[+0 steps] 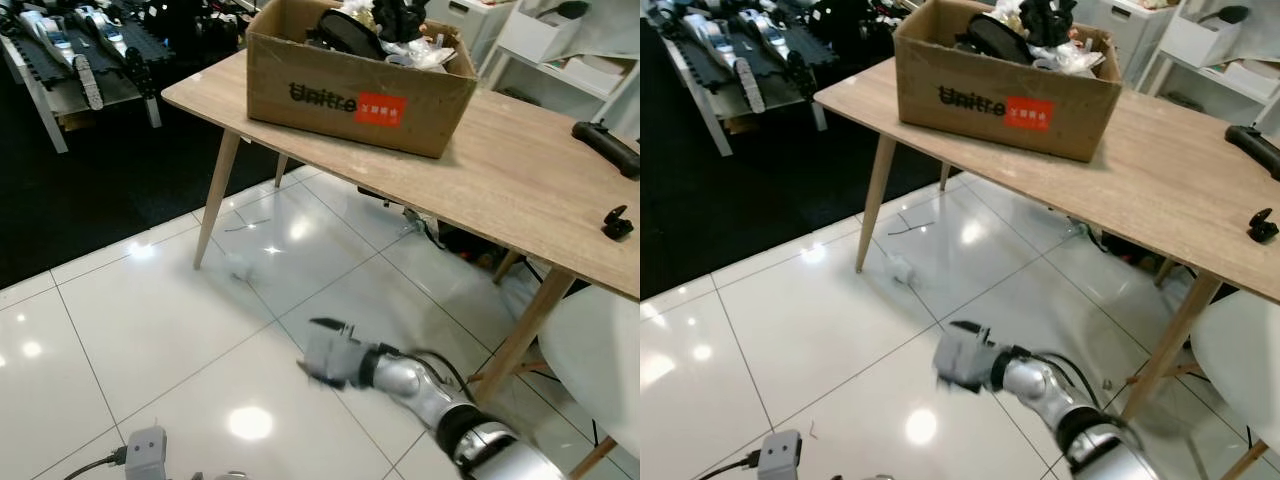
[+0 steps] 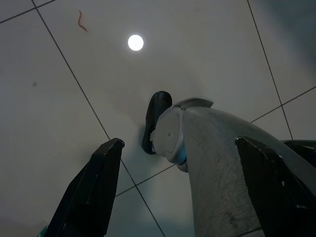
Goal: Picking trash to rubbish bin
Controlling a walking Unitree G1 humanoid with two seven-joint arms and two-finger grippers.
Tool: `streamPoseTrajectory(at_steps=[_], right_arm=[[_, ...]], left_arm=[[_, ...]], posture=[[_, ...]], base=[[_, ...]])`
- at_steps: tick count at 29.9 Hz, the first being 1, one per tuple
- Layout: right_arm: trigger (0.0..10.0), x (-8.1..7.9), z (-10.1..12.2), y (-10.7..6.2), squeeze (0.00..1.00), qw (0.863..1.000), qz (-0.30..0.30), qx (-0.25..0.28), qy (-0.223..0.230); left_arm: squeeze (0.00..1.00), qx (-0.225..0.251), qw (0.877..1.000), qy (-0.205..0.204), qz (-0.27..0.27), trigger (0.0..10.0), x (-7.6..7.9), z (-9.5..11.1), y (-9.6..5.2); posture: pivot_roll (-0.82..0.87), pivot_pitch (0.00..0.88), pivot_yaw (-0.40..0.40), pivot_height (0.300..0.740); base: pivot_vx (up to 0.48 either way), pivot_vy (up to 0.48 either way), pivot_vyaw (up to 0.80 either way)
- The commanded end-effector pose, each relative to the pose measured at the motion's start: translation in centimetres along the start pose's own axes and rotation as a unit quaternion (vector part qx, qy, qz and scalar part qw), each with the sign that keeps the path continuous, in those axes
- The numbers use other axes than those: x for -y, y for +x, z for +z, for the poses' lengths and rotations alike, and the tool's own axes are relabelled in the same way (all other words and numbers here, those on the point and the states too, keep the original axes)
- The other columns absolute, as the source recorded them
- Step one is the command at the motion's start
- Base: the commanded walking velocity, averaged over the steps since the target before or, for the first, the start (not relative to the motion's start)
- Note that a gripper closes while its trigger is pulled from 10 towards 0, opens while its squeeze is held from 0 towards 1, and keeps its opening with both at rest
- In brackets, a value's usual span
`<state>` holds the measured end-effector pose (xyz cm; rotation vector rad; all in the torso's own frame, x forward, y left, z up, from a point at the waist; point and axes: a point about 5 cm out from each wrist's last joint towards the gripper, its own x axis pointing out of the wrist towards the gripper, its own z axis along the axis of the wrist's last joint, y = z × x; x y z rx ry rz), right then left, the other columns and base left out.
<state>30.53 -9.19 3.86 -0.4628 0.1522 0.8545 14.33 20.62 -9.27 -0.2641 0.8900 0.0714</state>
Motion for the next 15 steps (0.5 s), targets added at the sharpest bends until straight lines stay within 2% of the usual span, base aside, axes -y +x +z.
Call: streamPoseTrajectory(at_steps=[1,2,3,4,5,6,7,8,9,10,11,12,14,15], right_arm=[[10.0,0.7,-0.9,-0.5,0.00,0.998,-0.020,-0.017,0.054],[10.0,1.4,-1.0,-0.6,0.00,0.992,-0.048,-0.012,0.120],[10.0,2.2,-1.5,-0.9,0.00,0.974,-0.091,-0.012,0.206],[10.0,2.2,-1.5,-0.9,0.00,0.974,-0.091,-0.012,0.206],[10.0,2.5,-2.5,-1.4,0.00,0.953,-0.127,-0.026,0.274],[10.0,2.2,-3.8,-2.0,0.00,0.935,-0.148,-0.052,0.318],[10.0,1.3,-5.8,-3.0,0.00,0.915,-0.170,-0.100,0.353],[10.0,0.5,-7.0,-3.8,0.00,0.902,-0.180,-0.133,0.369],[10.0,0.5,-7.0,-3.8,0.00,0.902,-0.180,-0.133,0.369],[10.0,-0.4,-8.3,-4.7,0.00,0.893,-0.187,-0.167,0.375],[10.0,-2.7,-10.9,-6.8,0.00,0.879,-0.188,-0.234,0.370],[10.0,-2.7,-10.9,-6.8,0.00,0.879,-0.188,-0.234,0.370],[10.0,-4.4,-12.8,-8.9,0.00,0.853,-0.202,-0.279,0.392],[10.0,-5.0,-13.6,-9.9,0.00,0.836,-0.215,-0.298,0.407]], left_arm=[[0.00,-0.025,1.000,-0.007,-0.003,10.0,0.3,-1.6,-0.3],[0.00,-0.025,1.000,-0.008,-0.002,10.0,0.2,-1.6,-0.4],[0.00,-0.026,1.000,-0.008,-0.002,10.0,0.1,-1.6,-0.4],[0.00,-0.026,1.000,-0.008,-0.002,10.0,0.1,-1.6,-0.4],[0.00,-0.027,1.000,-0.010,-0.001,10.0,0.0,-1.7,-0.5],[0.00,-0.029,1.000,-0.010,0.000,10.0,0.0,-1.8,-0.5],[0.00,-0.029,0.999,-0.013,0.002,10.0,0.0,-1.8,-0.5],[0.00,-0.030,0.999,-0.016,0.003,10.0,0.1,-1.8,-0.4],[0.00,-0.030,0.999,-0.016,0.003,10.0,0.1,-1.8,-0.4],[0.00,-0.029,0.999,-0.017,0.004,10.0,0.1,-1.8,-0.4],[0.00,-0.030,0.999,-0.016,0.002,10.0,0.4,-1.6,-0.3],[0.00,-0.030,0.999,-0.016,0.002,10.0,0.4,-1.6,-0.3],[0.00,-0.032,0.999,-0.011,-0.003,10.0,0.6,-1.5,-0.1],[0.00,-0.032,0.999,-0.008,-0.005,10.0,0.8,-1.4,-0.1]], posture=[[0.21,0.103,-0.085,0.740],[0.20,0.108,-0.084,0.740],[0.19,0.107,-0.082,0.740],[0.19,0.107,-0.082,0.740],[0.19,0.105,-0.082,0.740],[0.19,0.103,-0.083,0.740],[0.19,0.101,-0.087,0.740],[0.19,0.101,-0.087,0.740],[0.19,0.101,-0.087,0.740],[0.18,0.099,-0.088,0.740],[0.17,0.094,-0.082,0.740],[0.17,0.094,-0.082,0.740],[0.16,0.097,-0.076,0.740],[0.16,0.097,-0.076,0.740]], base=[[0.000,0.000,0.00],[0.000,0.000,0.00],[0.000,0.000,0.00],[0.000,0.000,0.00],[0.000,0.000,0.00],[0.000,0.000,0.00],[0.000,0.000,0.00],[0.000,0.000,0.00],[0.000,0.000,0.00],[0.000,0.000,0.00],[0.000,0.000,0.00],[0.000,0.000,0.00],[0.000,0.000,0.00],[0.000,0.000,0.00]])
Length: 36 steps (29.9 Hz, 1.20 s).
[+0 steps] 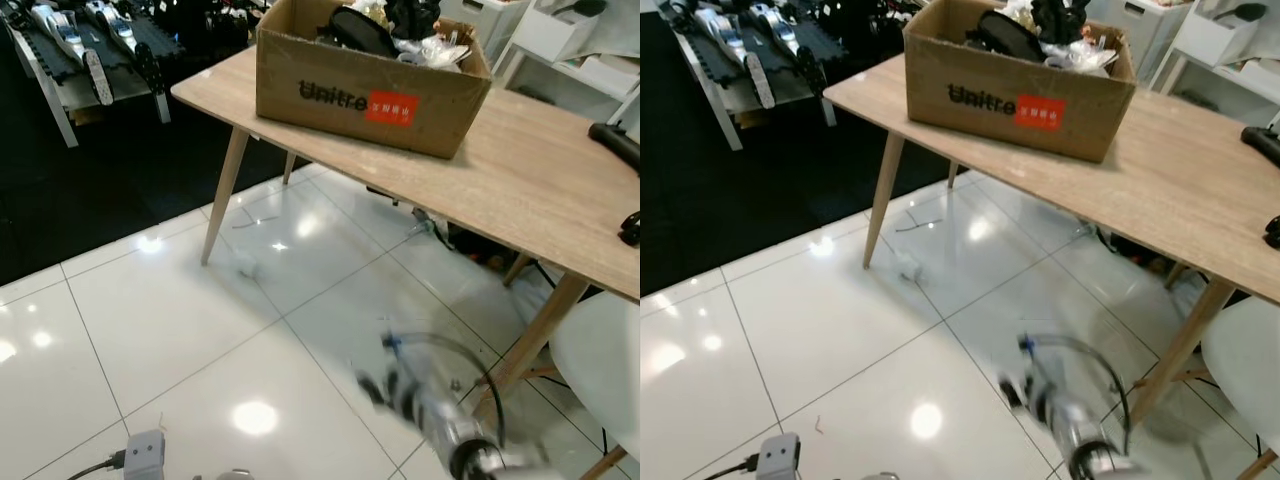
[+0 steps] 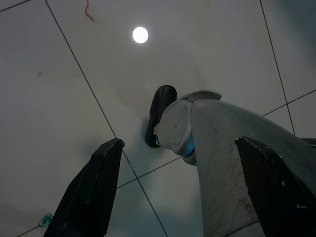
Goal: Picking trash to rubbish bin
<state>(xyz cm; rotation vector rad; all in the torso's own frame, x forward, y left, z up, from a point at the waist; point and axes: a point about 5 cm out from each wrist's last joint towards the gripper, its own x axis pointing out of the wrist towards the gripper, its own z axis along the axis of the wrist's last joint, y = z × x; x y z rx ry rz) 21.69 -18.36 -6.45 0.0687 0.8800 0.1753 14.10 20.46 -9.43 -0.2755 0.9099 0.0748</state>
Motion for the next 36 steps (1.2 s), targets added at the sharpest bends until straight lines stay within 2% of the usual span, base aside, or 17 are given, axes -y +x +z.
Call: streamPoseTrajectory(at_steps=[1,5,8,11,19,20,23,24,26,27,31,34,36], right_arm=[[10.0,1.5,-1.9,-0.7,0.00,0.998,-0.041,-0.033,0.027],[10.0,3.7,-5.5,-2.4,0.00,0.988,-0.110,-0.087,0.062],[10.0,4.2,-6.1,-2.7,0.00,0.985,-0.127,-0.094,0.074],[10.0,4.1,-6.5,-2.8,0.00,0.981,-0.128,-0.089,0.116],[10.0,3.9,-6.0,-2.5,0.00,0.986,-0.121,-0.098,0.063],[10.0,3.8,-5.6,-2.4,0.00,0.987,-0.118,-0.106,0.028],[10.0,3.7,-5.5,-2.3,0.00,0.987,-0.117,-0.110,0.014],[10.0,3.5,-5.2,-2.1,0.00,0.987,-0.110,-0.114,-0.015],[10.0,3.3,-4.4,-1.8,0.00,0.988,-0.103,-0.108,-0.032],[10.0,3.2,-3.8,-1.6,0.00,0.989,-0.100,-0.100,-0.039],[10.0,3.0,-3.3,-1.4,0.00,0.990,-0.098,-0.096,-0.043],[10.0,2.7,-3.4,-1.3,0.00,0.988,-0.094,-0.103,-0.066],[10.0,2.7,-3.7,-1.4,0.00,0.987,-0.098,-0.107,-0.065]], left_arm=[[0.00,-0.021,1.000,0.000,-0.008,10.0,0.8,-0.9,0.1],[0.00,-0.015,1.000,0.012,-0.014,10.0,1.3,-0.3,0.4],[0.00,-0.014,1.000,0.012,-0.015,10.0,1.3,-0.2,0.4],[0.00,-0.016,0.999,0.027,-0.009,10.0,1.0,-0.1,0.4],[0.00,-0.030,0.999,0.043,0.011,10.0,0.7,-1.2,0.0],[0.00,-0.029,0.998,0.041,0.025,10.0,0.6,-1.6,-0.1],[0.00,-0.028,0.998,0.039,0.030,10.0,0.5,-1.7,-0.2],[0.00,-0.029,0.998,0.033,0.042,10.0,0.3,-2.0,-0.4],[0.00,-0.036,0.998,0.030,0.042,10.0,0.3,-2.5,-0.5],[0.00,-0.045,0.998,0.034,0.035,10.0,0.4,-2.9,-0.6],[0.00,-0.050,0.998,0.036,0.033,10.0,0.4,-3.1,-0.7],[0.00,-0.052,0.998,0.029,0.037,10.0,0.4,-3.2,-0.7],[0.00,-0.051,0.998,0.030,0.035,10.0,0.4,-3.0,-0.6]], posture=[[0.16,0.099,-0.073,0.740],[0.16,0.112,-0.064,0.740],[0.16,0.112,-0.064,0.740],[0.15,0.122,-0.066,0.740],[0.18,0.114,-0.074,0.740],[0.22,0.104,-0.100,0.740],[0.22,0.104,-0.100,0.740],[0.23,0.102,-0.108,0.740],[0.22,0.104,-0.103,0.740],[0.22,0.103,-0.102,0.740],[0.23,0.092,-0.108,0.740],[0.23,0.094,-0.109,0.740],[0.22,0.096,-0.108,0.740]], base=[[0.000,0.000,0.00],[0.000,0.000,0.00],[0.000,0.000,0.00],[0.000,0.000,0.00],[0.000,0.000,0.78],[0.000,0.000,0.78],[0.000,0.000,0.78],[0.000,0.000,0.77],[0.000,0.000,0.78],[0.000,0.000,0.78],[0.000,0.000,0.79],[0.000,0.000,0.18],[0.000,0.000,0.00]])
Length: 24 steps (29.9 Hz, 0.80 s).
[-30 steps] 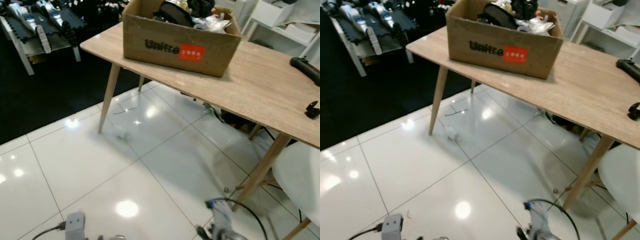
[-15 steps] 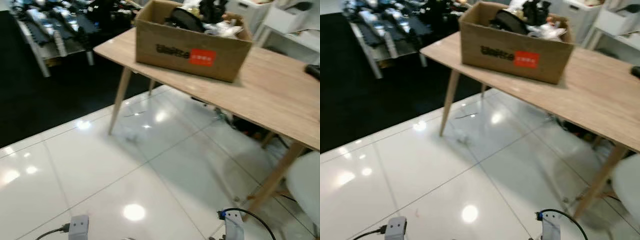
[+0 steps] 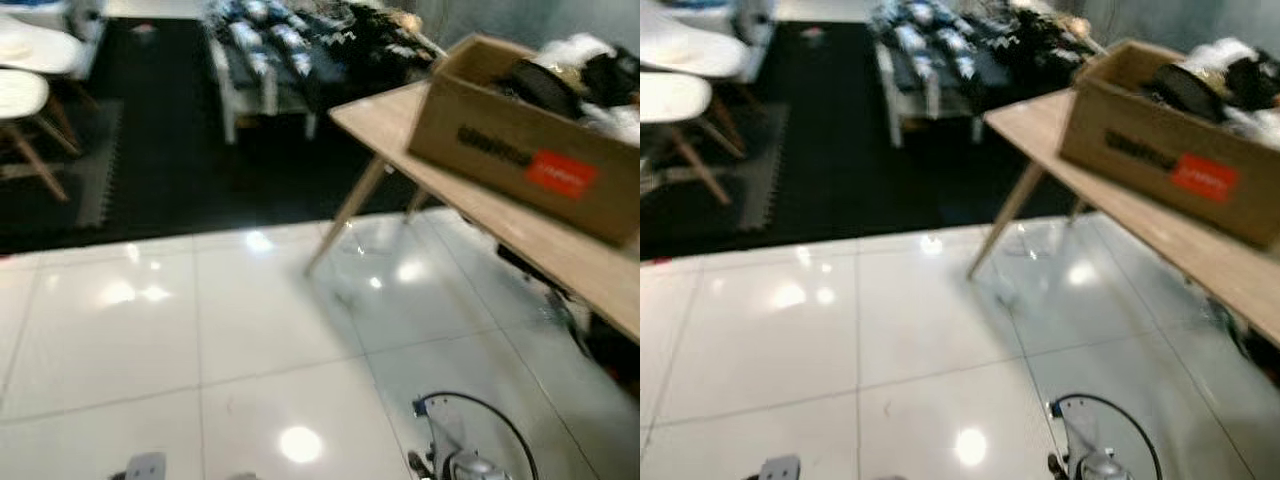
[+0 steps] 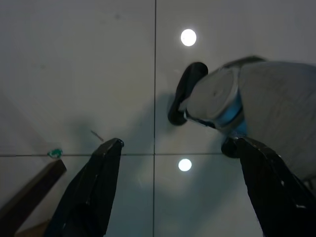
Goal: Picking trash to rubbish bin
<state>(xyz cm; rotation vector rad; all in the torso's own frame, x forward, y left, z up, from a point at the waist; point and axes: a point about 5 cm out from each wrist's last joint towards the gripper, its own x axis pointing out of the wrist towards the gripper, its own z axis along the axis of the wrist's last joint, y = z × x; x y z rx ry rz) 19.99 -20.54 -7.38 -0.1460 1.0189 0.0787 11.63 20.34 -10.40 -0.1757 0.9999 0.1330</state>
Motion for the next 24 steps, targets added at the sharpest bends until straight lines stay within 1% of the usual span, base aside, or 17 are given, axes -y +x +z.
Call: streamPoseTrajectory(at_steps=[1,7,8,11,16,24], right_arm=[[10.0,0.4,-2.1,-0.3,0.00,0.999,-0.013,-0.034,-0.001],[10.0,0.3,-3.0,-0.3,0.00,0.999,-0.015,-0.045,0.001],[10.0,0.2,-3.4,-0.4,0.00,0.999,-0.017,-0.051,0.000],[10.0,0.2,-3.8,-0.5,0.00,0.998,-0.018,-0.054,0.002],[10.0,0.5,-4.6,-0.7,0.00,0.998,-0.025,-0.063,0.006],[10.0,0.9,-5.1,-0.8,0.00,0.997,-0.029,-0.066,0.007]], left_arm=[[0.00,-0.015,1.000,0.001,-0.018,10.0,1.0,-0.4,0.1],[0.00,-0.029,0.999,0.011,-0.020,10.0,1.0,-0.4,0.2],[0.00,-0.031,0.999,0.013,-0.023,10.0,1.1,-0.5,0.2],[0.00,-0.036,0.999,0.019,-0.024,10.0,1.1,-0.7,0.1],[0.00,-0.042,0.999,0.021,-0.025,10.0,1.1,-1.1,0.0],[0.00,-0.040,0.999,0.021,-0.026,10.0,1.1,-0.9,0.1]], posture=[[0.22,0.097,-0.105,0.740],[0.22,0.102,-0.098,0.740],[0.21,0.104,-0.093,0.740],[0.21,0.105,-0.089,0.740],[0.21,0.105,-0.089,0.740],[0.21,0.101,-0.088,0.740]], base=[[0.000,0.000,0.00],[0.000,0.000,0.00],[-0.240,0.000,0.00],[-0.242,0.000,0.00],[-0.251,0.000,0.00],[-0.257,0.000,0.00]])
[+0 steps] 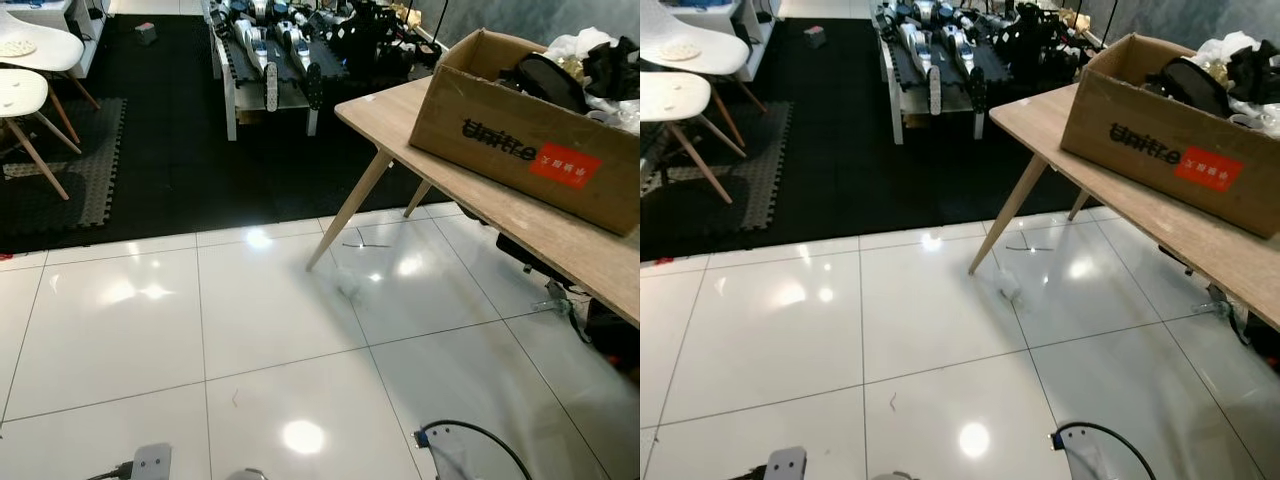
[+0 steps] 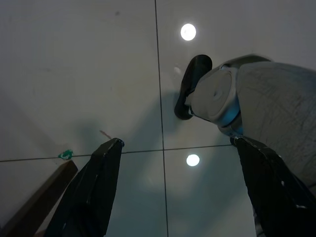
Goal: Picking trash to rubbish bin
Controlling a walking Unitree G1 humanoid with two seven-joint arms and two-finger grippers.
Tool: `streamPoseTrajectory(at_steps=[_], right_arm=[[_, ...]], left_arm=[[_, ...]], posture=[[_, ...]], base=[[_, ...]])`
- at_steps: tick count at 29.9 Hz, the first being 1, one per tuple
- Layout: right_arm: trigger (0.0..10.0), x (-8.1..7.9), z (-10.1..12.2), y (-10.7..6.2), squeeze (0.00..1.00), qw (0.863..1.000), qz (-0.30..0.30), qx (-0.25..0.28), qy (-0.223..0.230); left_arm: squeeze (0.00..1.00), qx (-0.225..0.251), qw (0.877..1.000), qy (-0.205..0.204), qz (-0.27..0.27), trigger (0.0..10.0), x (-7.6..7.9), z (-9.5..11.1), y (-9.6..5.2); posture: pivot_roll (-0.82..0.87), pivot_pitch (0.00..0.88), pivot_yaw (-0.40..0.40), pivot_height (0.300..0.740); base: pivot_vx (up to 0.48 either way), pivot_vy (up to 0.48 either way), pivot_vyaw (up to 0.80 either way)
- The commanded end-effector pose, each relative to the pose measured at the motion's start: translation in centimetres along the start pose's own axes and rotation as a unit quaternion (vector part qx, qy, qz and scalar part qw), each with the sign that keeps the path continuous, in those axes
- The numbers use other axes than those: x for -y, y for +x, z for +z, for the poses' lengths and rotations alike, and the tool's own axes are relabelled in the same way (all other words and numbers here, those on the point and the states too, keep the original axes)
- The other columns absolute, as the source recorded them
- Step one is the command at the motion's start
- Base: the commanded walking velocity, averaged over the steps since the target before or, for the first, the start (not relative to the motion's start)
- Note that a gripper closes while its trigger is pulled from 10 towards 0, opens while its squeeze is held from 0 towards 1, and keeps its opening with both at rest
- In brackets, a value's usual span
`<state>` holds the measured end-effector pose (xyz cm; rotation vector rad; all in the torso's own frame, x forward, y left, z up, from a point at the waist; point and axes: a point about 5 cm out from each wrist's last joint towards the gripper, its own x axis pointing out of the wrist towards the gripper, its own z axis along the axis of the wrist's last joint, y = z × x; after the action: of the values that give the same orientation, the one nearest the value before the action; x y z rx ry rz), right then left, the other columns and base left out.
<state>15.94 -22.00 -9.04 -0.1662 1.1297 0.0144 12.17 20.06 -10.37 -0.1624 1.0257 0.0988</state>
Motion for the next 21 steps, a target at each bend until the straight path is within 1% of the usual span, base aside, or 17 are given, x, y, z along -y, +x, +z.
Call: streamPoseTrajectory(at_steps=[1,2,6,10,15,19,20,21], right_arm=[[10.0,0.21,-0.62,-0.07,0.00,1.000,-0.003,-0.008,0.000],[10.0,0.26,-0.61,-0.07,0.00,1.000,-0.003,-0.008,-0.001],[10.0,0.42,-0.61,-0.10,0.00,1.000,-0.003,-0.007,-0.001],[10.0,0.61,-0.69,-0.13,0.00,1.000,-0.003,-0.006,0.002],[10.0,0.60,-0.63,-0.12,0.00,1.000,-0.004,-0.006,0.004],[10.0,0.20,-0.37,-0.05,0.00,1.000,-0.002,-0.005,0.006],[10.0,-0.32,-0.05,0.04,0.00,1.000,0.001,-0.003,0.007],[10.0,-0.32,-0.05,0.04,0.00,1.000,0.001,-0.003,0.007]], left_arm=[[0.00,-0.026,0.999,0.007,-0.017,10.0,0.76,-1.29,-0.13],[0.00,-0.024,1.000,0.007,-0.017,10.0,0.77,-1.22,-0.11],[0.00,-0.019,1.000,0.006,-0.017,10.0,0.80,-1.01,-0.07],[0.00,-0.012,0.999,0.004,-0.032,10.0,1.04,-0.64,0.01],[0.00,-0.017,0.999,0.007,-0.040,10.0,1.18,-0.63,0.05],[0.00,-0.019,0.999,0.011,-0.046,10.0,1.25,-0.67,0.04],[0.00,-0.020,0.999,0.013,-0.048,10.0,1.29,-0.72,0.03],[0.00,-0.020,0.999,0.013,-0.048,10.0,1.29,-0.72,0.03]], posture=[[0.21,0.101,-0.088,0.740],[0.22,0.097,-0.088,0.740],[0.22,0.096,-0.088,0.740],[0.22,0.096,-0.086,0.740],[0.21,0.099,-0.083,0.740],[0.21,0.099,-0.083,0.740],[0.21,0.102,-0.081,0.740],[0.21,0.102,-0.081,0.740]], base=[[-0.255,0.000,0.00],[-0.259,0.000,0.00],[0.000,0.000,0.00],[0.000,0.000,0.00],[0.000,0.000,0.00],[0.000,-0.300,0.00],[0.000,-0.465,0.00],[0.000,-0.465,0.00]])
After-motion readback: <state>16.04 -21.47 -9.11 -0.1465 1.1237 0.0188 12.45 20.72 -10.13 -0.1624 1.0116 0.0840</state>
